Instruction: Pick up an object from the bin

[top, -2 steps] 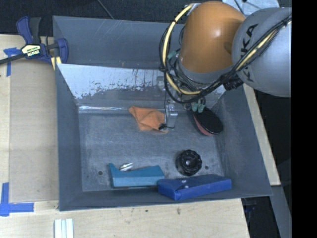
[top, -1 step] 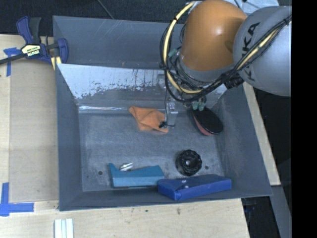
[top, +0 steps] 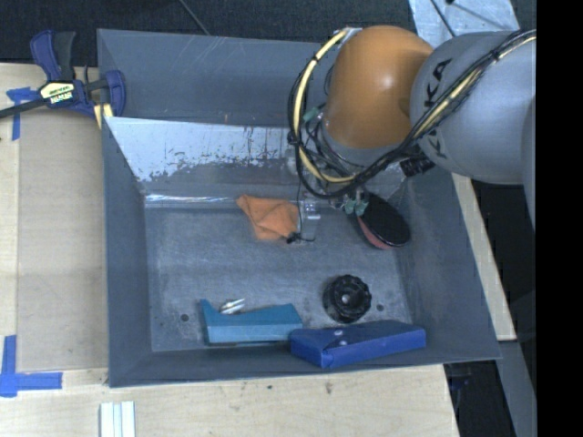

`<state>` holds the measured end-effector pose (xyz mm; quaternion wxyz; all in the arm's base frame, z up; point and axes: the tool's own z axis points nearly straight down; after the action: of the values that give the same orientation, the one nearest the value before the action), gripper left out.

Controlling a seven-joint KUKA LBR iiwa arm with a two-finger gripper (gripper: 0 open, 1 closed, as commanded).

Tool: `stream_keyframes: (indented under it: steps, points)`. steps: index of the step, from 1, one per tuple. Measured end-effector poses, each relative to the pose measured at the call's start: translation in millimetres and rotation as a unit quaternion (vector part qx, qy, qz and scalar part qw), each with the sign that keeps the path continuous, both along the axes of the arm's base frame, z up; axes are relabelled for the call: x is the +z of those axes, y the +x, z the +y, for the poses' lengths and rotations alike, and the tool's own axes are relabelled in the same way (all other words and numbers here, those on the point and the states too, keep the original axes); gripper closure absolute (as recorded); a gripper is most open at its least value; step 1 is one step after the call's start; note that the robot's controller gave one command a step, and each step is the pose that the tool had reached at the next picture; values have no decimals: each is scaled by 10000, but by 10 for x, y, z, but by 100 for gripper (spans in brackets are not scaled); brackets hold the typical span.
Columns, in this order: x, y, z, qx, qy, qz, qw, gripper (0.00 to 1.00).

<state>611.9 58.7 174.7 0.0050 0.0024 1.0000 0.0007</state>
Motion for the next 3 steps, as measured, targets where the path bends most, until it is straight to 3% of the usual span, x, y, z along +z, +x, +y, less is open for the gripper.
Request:
stream_keyframes:
  steps: [1,2,3]
  points:
    - [-487,-88,-14,92,-7,33,10000,0]
    - [-977,-11,-84,-107,-1,19,9999,100]
    - [-977,-11,-84,-109,-1,19,9999,100]
